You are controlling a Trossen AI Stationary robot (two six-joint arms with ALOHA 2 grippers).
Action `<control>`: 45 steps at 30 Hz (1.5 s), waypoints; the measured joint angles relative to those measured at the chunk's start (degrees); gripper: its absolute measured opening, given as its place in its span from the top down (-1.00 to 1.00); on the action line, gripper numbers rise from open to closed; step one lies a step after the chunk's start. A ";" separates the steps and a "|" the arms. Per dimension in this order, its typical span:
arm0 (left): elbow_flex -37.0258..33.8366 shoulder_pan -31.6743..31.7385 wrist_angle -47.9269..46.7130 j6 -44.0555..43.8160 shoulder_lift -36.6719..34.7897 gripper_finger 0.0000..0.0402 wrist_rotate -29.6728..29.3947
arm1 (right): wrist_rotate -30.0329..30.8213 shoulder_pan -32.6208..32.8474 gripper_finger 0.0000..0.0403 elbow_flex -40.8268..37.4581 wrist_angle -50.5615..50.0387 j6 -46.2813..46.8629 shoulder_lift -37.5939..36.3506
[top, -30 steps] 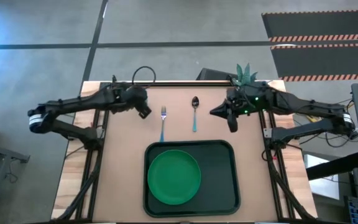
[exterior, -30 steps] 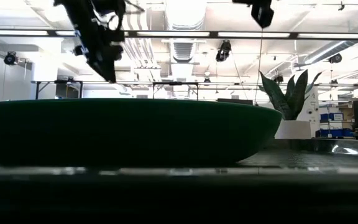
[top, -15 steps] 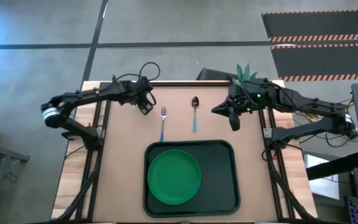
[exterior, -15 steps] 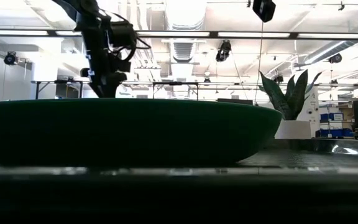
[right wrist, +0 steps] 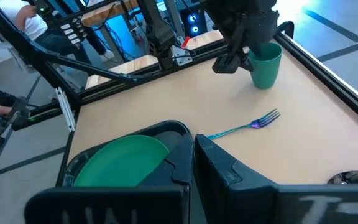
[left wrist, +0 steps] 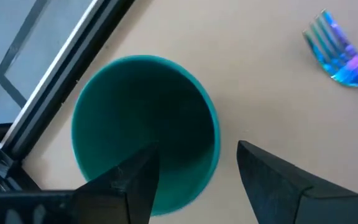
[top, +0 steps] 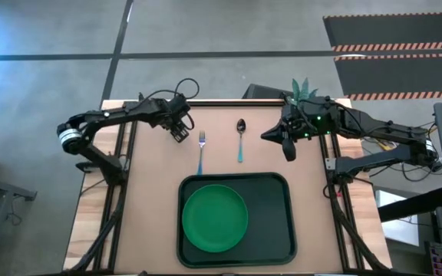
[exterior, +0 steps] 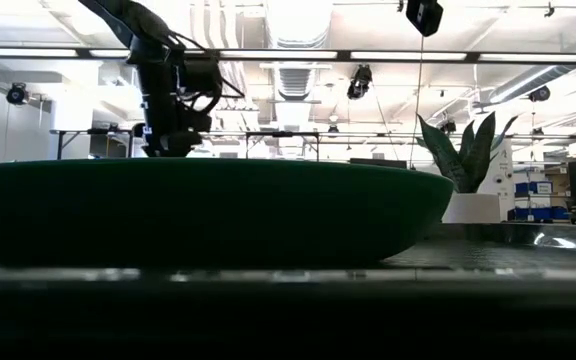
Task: Pick and place plate/cup/fork/spoon on tray
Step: Put the green cup on the green tray to the top left of the green plate
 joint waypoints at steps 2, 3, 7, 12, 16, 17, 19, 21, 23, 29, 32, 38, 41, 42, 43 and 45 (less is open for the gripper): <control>-0.09 0.31 -0.04 0.28 0.96 0.02 0.04 | 0.00 0.00 0.96 0.00 0.00 0.00 0.00; -0.09 0.39 -0.05 0.31 1.47 0.03 0.24 | 0.00 0.00 0.96 0.00 0.00 0.00 0.00; -0.09 0.38 -0.04 1.63 3.90 0.13 0.30 | 0.00 0.00 0.96 0.00 0.02 -0.08 0.00; -0.11 0.38 -0.04 3.08 7.10 0.80 0.42 | 0.01 0.00 0.96 0.00 0.03 -0.07 -0.04; -0.29 0.40 -0.03 3.20 8.09 0.98 0.42 | 0.00 0.00 0.96 0.00 0.02 -0.08 -0.11; -0.21 0.37 -0.10 3.19 8.10 0.99 0.42 | 0.00 0.00 0.96 0.00 0.02 -0.10 -0.11; 0.24 0.33 -0.07 2.94 7.72 1.00 0.83 | 0.02 0.00 0.96 0.00 0.02 -0.11 -0.11; 1.08 0.33 -0.42 2.46 6.44 1.00 2.96 | 0.02 0.00 0.96 0.00 0.03 -0.11 -0.11; 2.14 0.23 -0.68 1.29 4.34 1.00 5.48 | 0.04 -0.02 0.96 0.00 0.02 -0.15 -0.11; 6.56 -2.04 -1.84 0.02 -4.12 1.00 14.17 | 1.58 -0.42 0.96 0.22 -0.36 -1.17 -1.22; 8.85 -5.19 -2.10 -0.98 -8.20 1.00 19.18 | 3.49 -1.02 0.96 2.09 -1.41 -2.30 -1.76; 13.63 -18.25 -3.54 -4.64 -9.80 1.00 13.63 | 3.69 -3.18 0.96 7.32 -5.02 -4.26 -2.27; 16.19 -24.82 -2.80 -6.26 -7.18 1.00 12.06 | 3.99 -4.06 0.96 9.53 -6.12 -5.44 -2.00; 17.34 -26.79 -2.51 -6.72 -5.78 1.00 11.85 | 4.25 -4.27 0.96 10.17 -6.76 -5.73 -1.90; 18.52 -28.47 -1.70 -7.24 -4.46 1.00 11.87 | 4.55 -4.44 0.96 10.76 -7.25 -6.15 -1.79; 21.45 -31.25 -0.32 -7.14 -1.25 1.00 11.83 | 4.59 -4.70 0.96 11.51 -7.44 -6.60 -1.55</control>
